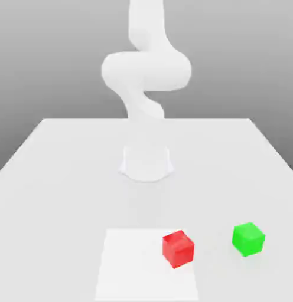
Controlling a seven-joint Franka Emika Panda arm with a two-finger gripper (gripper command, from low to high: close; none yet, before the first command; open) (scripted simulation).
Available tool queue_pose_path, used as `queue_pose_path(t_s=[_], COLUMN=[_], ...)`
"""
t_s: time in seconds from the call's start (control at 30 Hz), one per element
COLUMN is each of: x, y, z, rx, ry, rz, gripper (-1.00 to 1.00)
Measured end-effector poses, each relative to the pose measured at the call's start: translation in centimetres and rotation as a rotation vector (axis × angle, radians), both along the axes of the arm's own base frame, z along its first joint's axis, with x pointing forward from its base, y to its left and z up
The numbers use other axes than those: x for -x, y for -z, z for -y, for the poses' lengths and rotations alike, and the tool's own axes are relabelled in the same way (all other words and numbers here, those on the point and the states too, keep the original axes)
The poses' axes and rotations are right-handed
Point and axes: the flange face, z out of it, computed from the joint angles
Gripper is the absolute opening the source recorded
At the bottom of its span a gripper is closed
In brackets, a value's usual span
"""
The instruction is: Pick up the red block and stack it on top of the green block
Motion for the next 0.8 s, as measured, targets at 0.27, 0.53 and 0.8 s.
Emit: queue_pose_path(t_s=[0.27, 0.53, 0.8], x=[-6.6, -5.0, -1.3], y=[18.5, 36.4, 48.7], z=[-2.9, -5.5, -6.3], rx=[0.073, 0.140, 0.174], ry=[-0.160, -0.327, -0.423], rz=[-0.282, -0.552, -0.699], gripper=[0.00, 0.00, 0.00])
